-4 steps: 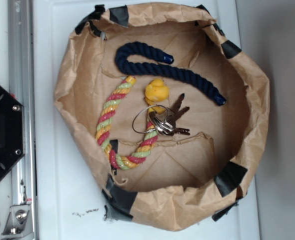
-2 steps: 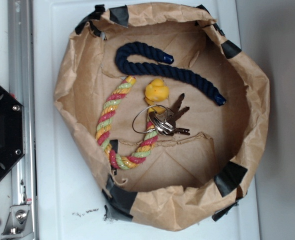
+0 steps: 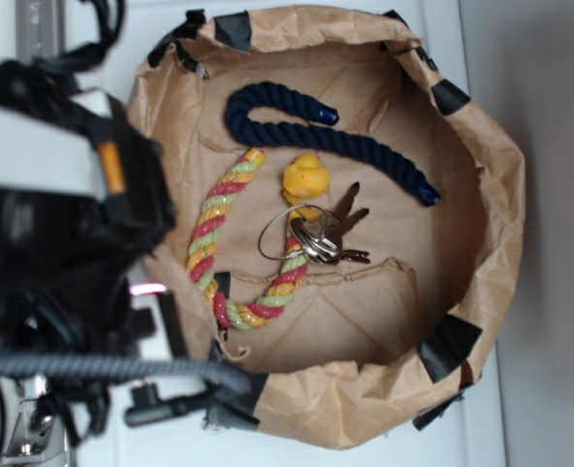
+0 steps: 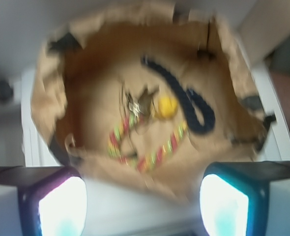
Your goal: Grab the silver keys.
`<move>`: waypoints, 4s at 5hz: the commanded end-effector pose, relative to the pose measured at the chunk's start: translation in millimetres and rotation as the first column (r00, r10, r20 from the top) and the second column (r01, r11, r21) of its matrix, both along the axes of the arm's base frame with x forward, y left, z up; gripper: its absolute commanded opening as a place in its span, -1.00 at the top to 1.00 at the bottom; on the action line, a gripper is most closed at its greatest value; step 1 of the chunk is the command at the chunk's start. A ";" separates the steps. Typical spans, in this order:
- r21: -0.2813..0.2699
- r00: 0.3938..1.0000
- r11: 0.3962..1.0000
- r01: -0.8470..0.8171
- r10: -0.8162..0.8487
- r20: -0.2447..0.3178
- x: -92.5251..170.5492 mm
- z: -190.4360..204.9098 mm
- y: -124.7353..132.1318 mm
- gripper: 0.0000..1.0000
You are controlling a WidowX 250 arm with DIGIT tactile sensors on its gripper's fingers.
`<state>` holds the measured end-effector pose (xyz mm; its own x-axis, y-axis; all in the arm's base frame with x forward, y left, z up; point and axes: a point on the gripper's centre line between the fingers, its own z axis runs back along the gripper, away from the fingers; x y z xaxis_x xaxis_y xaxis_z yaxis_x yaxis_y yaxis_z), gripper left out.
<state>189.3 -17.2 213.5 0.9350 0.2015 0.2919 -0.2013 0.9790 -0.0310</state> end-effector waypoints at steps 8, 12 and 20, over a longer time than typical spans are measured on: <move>-0.121 0.978 0.971 -0.206 0.208 0.010 61.1 -65.5 42.0 -1.00; -0.162 0.998 0.986 -0.041 0.034 -0.048 41.9 -117.6 53.2 -1.00; -0.183 0.996 0.979 -0.094 0.094 -0.009 60.0 -138.5 38.9 -1.00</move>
